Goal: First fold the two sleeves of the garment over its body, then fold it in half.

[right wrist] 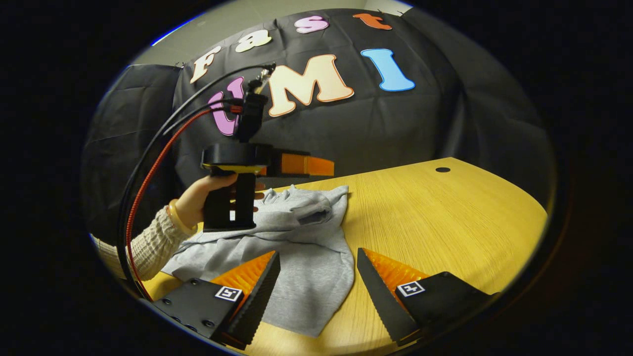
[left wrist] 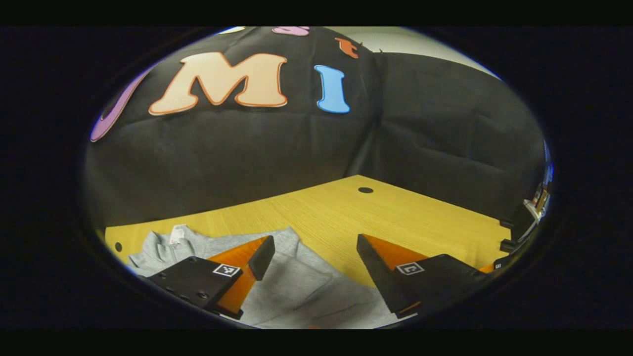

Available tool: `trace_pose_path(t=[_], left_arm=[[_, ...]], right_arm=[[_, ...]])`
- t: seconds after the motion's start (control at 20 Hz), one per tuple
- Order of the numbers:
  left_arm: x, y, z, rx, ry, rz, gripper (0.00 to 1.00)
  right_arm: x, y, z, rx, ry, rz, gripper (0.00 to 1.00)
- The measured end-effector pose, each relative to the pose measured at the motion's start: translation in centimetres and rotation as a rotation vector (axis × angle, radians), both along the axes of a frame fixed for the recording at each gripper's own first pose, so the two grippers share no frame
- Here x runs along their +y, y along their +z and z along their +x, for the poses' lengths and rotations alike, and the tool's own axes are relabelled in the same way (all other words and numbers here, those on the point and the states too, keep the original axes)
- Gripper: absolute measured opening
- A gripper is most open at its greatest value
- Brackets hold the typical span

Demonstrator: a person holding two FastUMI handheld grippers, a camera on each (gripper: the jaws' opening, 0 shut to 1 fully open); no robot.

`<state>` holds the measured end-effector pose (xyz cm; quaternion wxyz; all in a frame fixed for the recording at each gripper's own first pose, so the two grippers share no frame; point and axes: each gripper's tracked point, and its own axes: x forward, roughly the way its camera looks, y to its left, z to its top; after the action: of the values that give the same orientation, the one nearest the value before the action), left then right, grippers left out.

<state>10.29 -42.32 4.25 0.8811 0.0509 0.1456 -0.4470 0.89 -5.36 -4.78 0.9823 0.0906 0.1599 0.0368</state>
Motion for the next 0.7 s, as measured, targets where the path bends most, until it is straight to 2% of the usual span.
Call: trace_pose_path(t=[0.05,0.25,0.3,0.35,0.55,0.6,0.65,0.7], left_arm=[[0.8,0.8,-0.2,-0.022,0.006,-0.004,1.0],[6.2,2.8,-2.0,-0.071,0.029,-0.004,0.97],[8.0,3.1,-2.3,-0.087,0.049,0.002,0.92],[9.6,3.4,-2.9,-0.101,0.059,0.003,0.96],[16.6,3.0,-6.0,-0.107,0.105,0.033,0.96],[18.3,2.6,-6.8,-0.101,0.116,0.05,1.0],[19.9,1.9,-7.5,-0.093,0.129,0.07,1.0],[21.7,1.2,-8.3,-0.086,0.145,0.092,0.91]], right_arm=[[0.2,0.0,-0.1,0.001,0.002,-0.005,0.97],[1.1,-0.4,-0.3,0.017,0.019,-0.019,0.98],[1.3,-0.7,-0.5,0.023,0.024,-0.026,0.97],[1.6,-1.0,-0.6,0.03,0.028,-0.033,0.97],[2.3,-1.8,-1.5,0.063,0.037,-0.054,0.98],[2.6,-2.0,-1.8,0.066,0.042,-0.051,0.98],[2.8,-2.1,-2.1,0.073,0.045,-0.054,0.93],[3.0,-2.3,-2.2,0.079,0.046,-0.06,0.97]])
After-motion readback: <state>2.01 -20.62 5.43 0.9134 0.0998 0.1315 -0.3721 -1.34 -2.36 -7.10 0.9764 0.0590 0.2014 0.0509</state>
